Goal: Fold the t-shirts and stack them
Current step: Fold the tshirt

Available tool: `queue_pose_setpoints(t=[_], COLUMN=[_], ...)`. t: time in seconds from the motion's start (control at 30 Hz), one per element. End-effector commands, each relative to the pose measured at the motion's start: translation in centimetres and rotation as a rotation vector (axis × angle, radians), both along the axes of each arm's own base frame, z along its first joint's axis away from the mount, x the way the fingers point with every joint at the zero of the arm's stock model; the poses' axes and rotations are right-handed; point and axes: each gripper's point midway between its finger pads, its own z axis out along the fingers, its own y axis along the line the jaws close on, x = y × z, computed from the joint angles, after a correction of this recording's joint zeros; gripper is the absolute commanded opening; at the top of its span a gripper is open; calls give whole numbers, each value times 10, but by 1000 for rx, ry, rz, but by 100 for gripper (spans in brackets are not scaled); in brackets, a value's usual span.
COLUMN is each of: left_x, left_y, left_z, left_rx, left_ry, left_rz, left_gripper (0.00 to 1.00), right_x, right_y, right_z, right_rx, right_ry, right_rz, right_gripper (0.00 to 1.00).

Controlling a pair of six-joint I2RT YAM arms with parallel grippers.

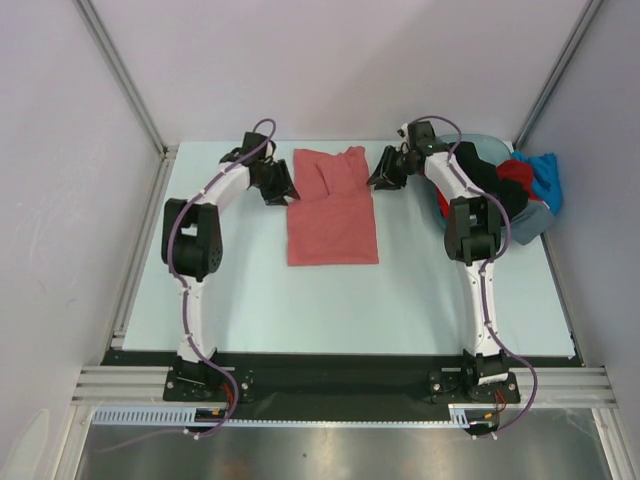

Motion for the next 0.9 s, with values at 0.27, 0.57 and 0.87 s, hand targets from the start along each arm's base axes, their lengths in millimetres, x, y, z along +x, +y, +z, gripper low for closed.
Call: queue_pose_setpoints(t=[0.27,0.57,0.87], left_x=[-65,0,29], left_y=[32,21,6], left_z=[26,-13,-22], left_rx=[10,20,-20], left_ry=[-41,-80,-77], left_rz=[-26,-68,-60], left_gripper=[56,51,30], right_x=[-95,-102,-115], right_y=[-15,-22,-25], right_z=[46,11,5], right_rx=[-135,-151,-163], right_ry=[8,92,124], right_rz=[52,45,49], right_gripper=[77,74,72])
